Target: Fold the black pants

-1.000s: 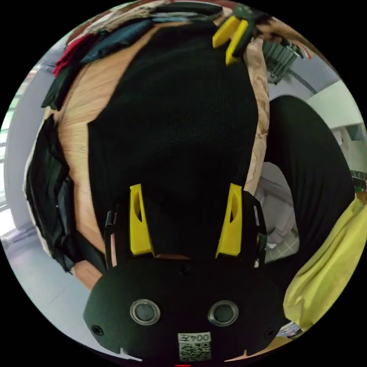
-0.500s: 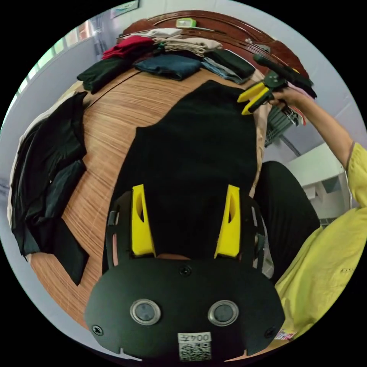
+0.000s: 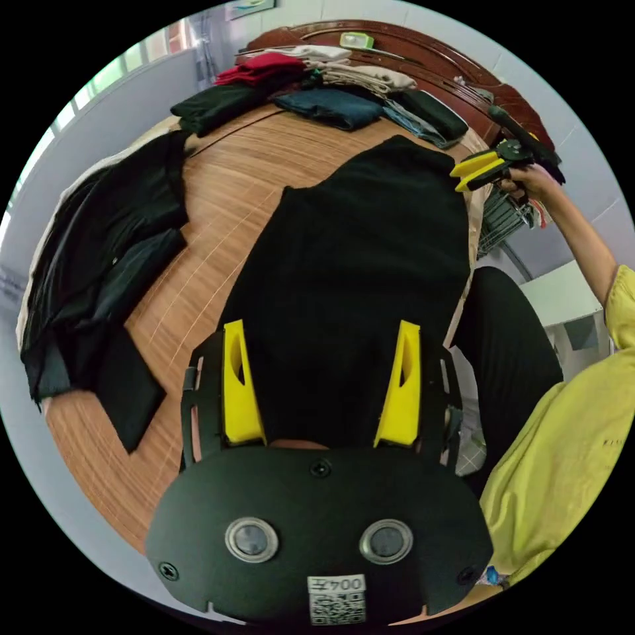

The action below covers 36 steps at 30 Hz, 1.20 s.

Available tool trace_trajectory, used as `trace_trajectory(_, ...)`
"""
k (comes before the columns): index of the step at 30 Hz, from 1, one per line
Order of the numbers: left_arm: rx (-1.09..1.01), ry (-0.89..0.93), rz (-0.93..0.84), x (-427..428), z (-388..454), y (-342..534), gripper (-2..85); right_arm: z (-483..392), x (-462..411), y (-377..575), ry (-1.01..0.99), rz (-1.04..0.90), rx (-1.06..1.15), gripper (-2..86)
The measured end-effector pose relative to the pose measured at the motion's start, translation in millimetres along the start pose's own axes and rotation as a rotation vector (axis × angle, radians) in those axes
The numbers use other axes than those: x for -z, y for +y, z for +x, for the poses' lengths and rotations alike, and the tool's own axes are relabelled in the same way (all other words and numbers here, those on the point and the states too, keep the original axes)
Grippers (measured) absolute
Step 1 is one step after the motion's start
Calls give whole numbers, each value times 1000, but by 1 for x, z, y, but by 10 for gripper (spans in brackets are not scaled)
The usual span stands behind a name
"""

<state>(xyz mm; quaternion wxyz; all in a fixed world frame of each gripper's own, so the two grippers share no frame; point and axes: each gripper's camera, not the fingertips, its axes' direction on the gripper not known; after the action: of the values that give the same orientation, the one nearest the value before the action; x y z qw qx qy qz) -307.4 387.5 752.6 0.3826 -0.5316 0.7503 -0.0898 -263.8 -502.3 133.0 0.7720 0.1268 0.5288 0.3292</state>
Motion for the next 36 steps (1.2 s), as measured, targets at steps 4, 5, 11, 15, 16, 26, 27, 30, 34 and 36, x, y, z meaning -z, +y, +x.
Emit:
trace_trajectory(4, 171, -60, -29, -22, -26, 123, 281, -58, -9, 13, -80, 25, 79, 151)
trace_trajectory(5, 246, -59, -25, -29, -36, 158, 277, -72, -13, 14, -93, 29, 90, 149)
trace_trajectory(11, 539, -77, 16, -67, -63, 299, 252, -147, -27, 7, -116, 40, 126, 144)
trace_trajectory(15, 615, -77, 30, -97, -68, 347, 239, -183, -40, -1, -29, -4, 138, 157)
trace_trajectory(16, 627, -74, 29, -110, -69, 359, 232, -187, -47, -4, 3, -29, 117, 165)
trace_trajectory(26, 693, -57, 86, -204, -77, 424, 164, -204, -91, -3, 69, -144, 36, 177)
trace_trajectory(27, 709, -40, 100, -205, -80, 428, 167, -204, -90, -1, 64, -140, 28, 171)
trace_trajectory(30, 831, 16, 259, -202, -90, 466, 169, -203, -70, 19, -42, 13, -49, 145)
trace_trajectory(34, 1017, 203, 421, -225, -108, 525, 163, -201, -60, 60, -294, 243, -166, 127)
trace_trajectory(36, 1045, 272, 450, -242, -111, 533, 162, -204, -68, 71, -338, 286, -198, 121)
